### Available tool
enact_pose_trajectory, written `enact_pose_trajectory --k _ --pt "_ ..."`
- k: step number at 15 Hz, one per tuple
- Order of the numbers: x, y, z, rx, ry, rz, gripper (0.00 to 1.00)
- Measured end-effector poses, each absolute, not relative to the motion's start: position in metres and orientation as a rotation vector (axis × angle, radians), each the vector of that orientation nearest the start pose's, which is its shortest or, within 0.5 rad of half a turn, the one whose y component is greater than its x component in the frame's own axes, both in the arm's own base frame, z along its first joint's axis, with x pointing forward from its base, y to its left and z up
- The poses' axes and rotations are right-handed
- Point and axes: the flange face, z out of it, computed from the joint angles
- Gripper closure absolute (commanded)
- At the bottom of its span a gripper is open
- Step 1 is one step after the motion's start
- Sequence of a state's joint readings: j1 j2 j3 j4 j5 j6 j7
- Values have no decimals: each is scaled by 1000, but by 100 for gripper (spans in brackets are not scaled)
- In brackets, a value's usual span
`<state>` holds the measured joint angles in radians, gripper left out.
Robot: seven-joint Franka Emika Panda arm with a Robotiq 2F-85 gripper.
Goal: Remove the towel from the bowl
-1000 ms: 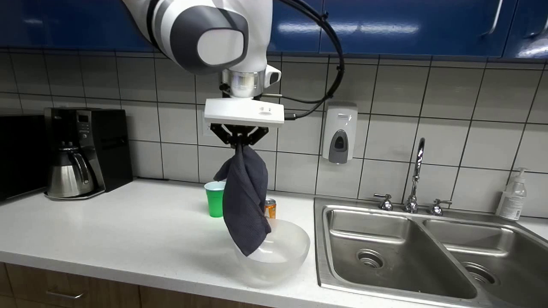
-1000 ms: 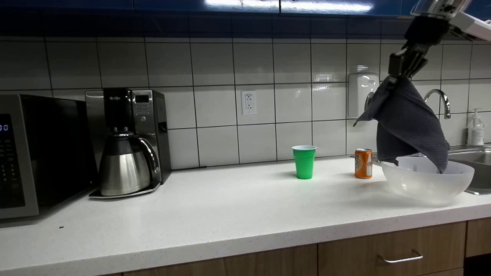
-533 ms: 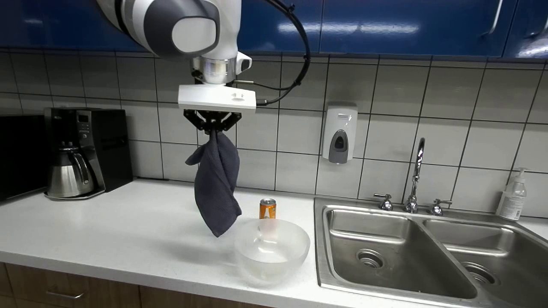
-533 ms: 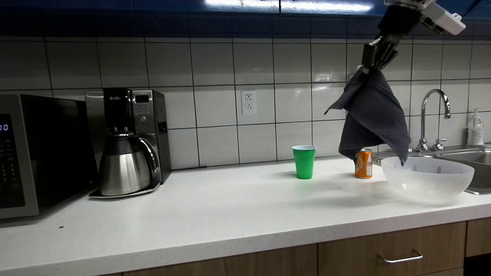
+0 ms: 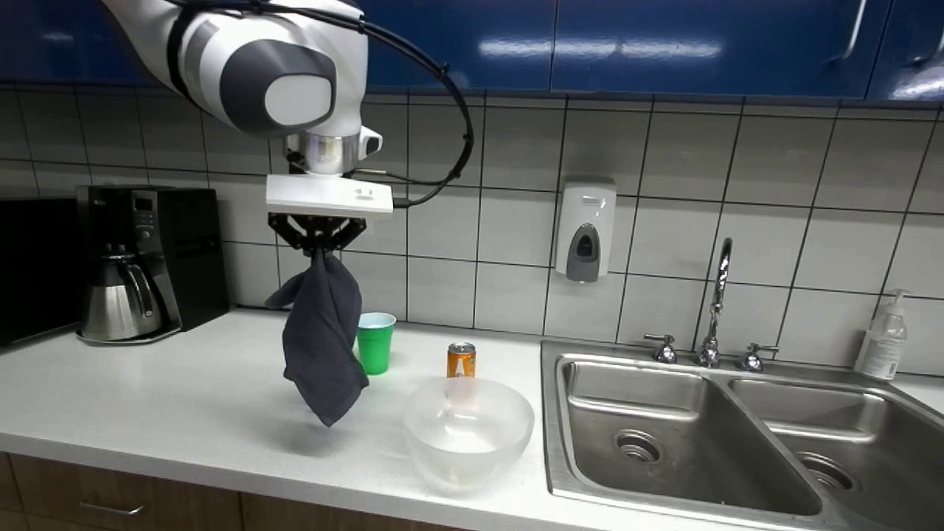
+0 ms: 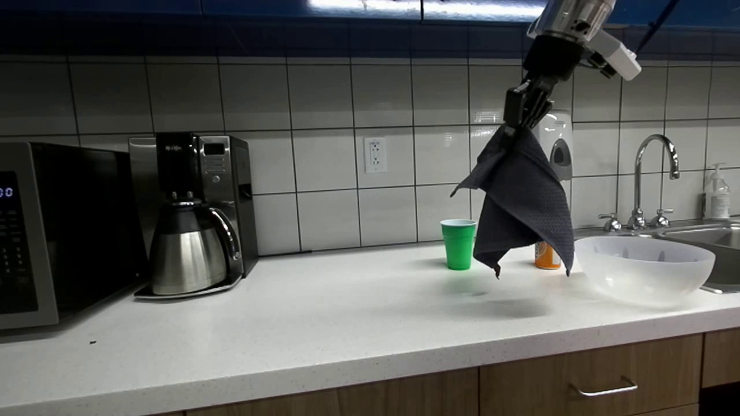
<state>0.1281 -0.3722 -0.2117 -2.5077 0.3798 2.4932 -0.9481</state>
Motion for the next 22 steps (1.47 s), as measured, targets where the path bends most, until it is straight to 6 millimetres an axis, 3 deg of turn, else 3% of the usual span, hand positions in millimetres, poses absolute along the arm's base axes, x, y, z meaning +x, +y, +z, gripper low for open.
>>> enact_pose_trajectory --k 6,7,12,17,22 --pt "460 -35 388 -2799 -863 -494 98" --pt "461 -35 378 -2801 -859 -464 72" --pt "462 -34 341 -2809 -848 -343 39" --pt "464 -28 342 -2805 -868 -343 1" --pt "460 -17 366 -2785 -908 -397 0"
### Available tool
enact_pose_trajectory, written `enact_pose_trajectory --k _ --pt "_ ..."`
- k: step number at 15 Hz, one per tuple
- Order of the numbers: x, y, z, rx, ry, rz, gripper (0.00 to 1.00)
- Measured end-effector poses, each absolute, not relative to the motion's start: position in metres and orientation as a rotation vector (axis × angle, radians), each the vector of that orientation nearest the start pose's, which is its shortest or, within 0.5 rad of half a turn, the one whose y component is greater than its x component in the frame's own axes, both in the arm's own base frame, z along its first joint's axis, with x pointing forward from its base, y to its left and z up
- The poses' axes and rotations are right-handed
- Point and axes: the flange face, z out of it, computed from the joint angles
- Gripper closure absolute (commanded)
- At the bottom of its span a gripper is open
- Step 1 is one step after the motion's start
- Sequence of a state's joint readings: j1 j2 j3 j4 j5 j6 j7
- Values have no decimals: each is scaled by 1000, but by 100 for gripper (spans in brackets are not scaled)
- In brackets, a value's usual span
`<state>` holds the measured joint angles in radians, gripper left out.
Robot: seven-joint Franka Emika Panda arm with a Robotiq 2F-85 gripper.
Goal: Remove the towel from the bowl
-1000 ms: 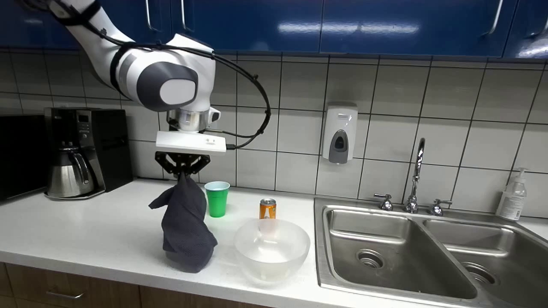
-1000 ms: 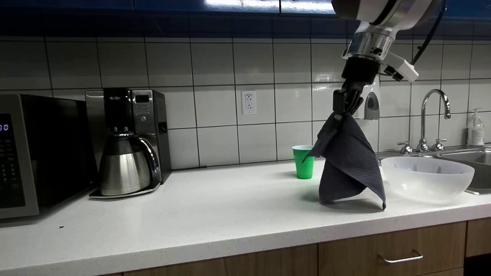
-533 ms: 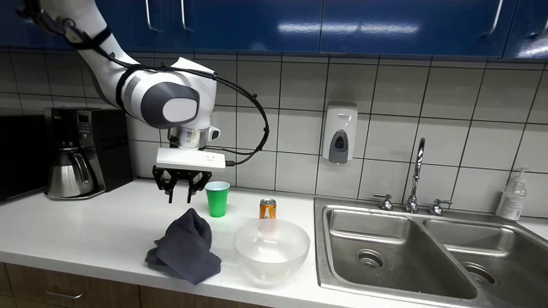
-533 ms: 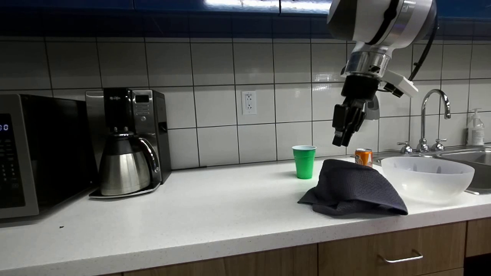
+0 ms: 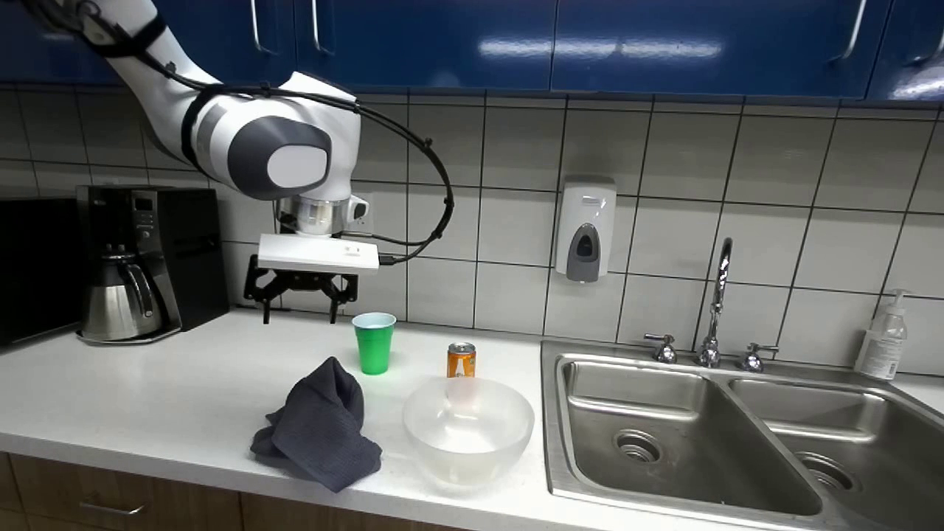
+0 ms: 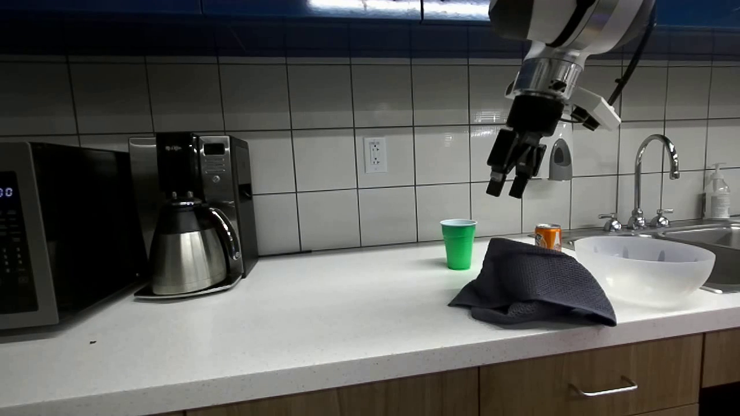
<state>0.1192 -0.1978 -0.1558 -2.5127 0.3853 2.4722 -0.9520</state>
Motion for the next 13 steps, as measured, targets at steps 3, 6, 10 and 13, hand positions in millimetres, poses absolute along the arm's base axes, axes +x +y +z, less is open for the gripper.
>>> enact_pose_trajectory --k 3,6,10,13 --pt "451 -12 380 -2759 -907 -383 0" --pt "437 -5 394 -2753 -854 -356 0" --pt "413 14 408 -2772 -763 -316 0" --pt "393 36 417 -2802 -665 -283 0"
